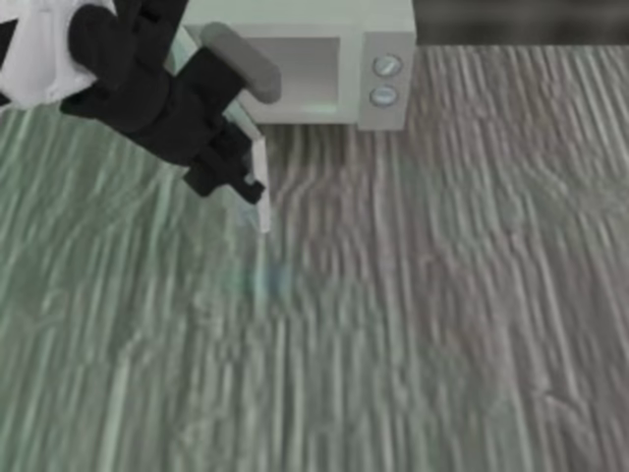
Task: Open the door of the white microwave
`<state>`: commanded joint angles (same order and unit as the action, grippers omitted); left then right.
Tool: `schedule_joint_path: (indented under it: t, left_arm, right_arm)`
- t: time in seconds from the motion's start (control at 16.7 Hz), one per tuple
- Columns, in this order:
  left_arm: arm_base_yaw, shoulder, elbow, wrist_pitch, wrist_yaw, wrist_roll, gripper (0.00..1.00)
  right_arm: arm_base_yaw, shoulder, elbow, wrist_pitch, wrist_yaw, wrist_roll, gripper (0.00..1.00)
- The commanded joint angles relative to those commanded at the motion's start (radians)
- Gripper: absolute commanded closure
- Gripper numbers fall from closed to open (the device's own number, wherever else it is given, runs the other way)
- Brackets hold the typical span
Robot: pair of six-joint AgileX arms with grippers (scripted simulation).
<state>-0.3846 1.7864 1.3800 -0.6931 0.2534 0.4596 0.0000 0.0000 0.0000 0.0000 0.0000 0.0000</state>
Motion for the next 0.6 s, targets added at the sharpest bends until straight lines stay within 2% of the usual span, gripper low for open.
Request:
schedule_joint_path:
  t: [0.18,0.6]
  left_arm:
    - [0.003,0.002,-0.003,-0.005,0.011,0.015,1.00]
    - [0.075,-0.014,-0.009,-0.061,0.089,0.195,1.00]
  right_arm:
    - [0.000,0.000,0.000,0.000,0.000,0.000,0.00]
    - [0.000,0.000,0.000,0.000,0.000,0.000,0.00]
